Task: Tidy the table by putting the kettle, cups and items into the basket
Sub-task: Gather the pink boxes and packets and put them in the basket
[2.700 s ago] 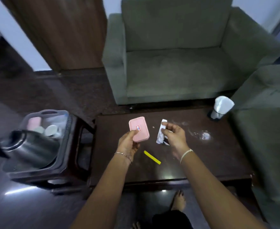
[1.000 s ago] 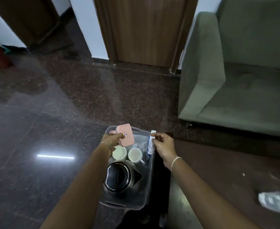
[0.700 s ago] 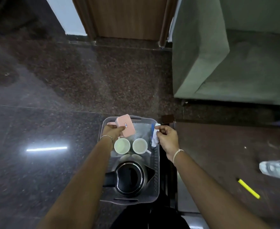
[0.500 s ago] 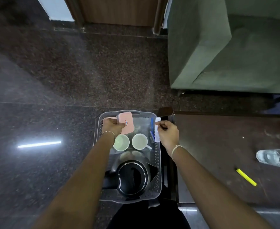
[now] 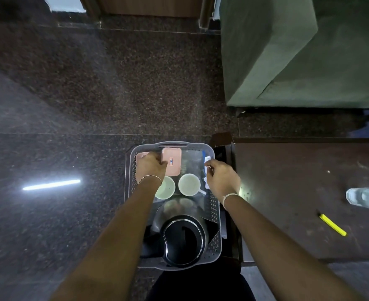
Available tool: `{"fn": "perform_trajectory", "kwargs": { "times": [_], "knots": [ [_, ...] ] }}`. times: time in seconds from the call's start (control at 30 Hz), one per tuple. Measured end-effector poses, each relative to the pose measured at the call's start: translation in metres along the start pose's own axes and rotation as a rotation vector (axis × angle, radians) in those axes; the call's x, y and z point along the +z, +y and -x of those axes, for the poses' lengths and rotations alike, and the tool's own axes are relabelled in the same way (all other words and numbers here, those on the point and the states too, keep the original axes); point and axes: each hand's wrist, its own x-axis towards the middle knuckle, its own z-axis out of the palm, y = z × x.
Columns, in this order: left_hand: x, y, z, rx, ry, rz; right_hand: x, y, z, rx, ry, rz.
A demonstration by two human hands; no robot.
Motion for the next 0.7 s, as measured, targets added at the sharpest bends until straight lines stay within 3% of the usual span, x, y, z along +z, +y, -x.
{"fn": "perform_trajectory", "kwargs": {
  "times": [0.37,0.7],
  "knots": [
    [0.003,-0.004,-0.001,-0.055,0.065,-0.188,0.006,0.004,-0.005,-0.102,-0.014,0.135],
    [0.006,0.029,0.026,0.077,0.122,-0.213,-0.013,0.015,0.010,-0.125,0.054,0.062]
  ]
}}
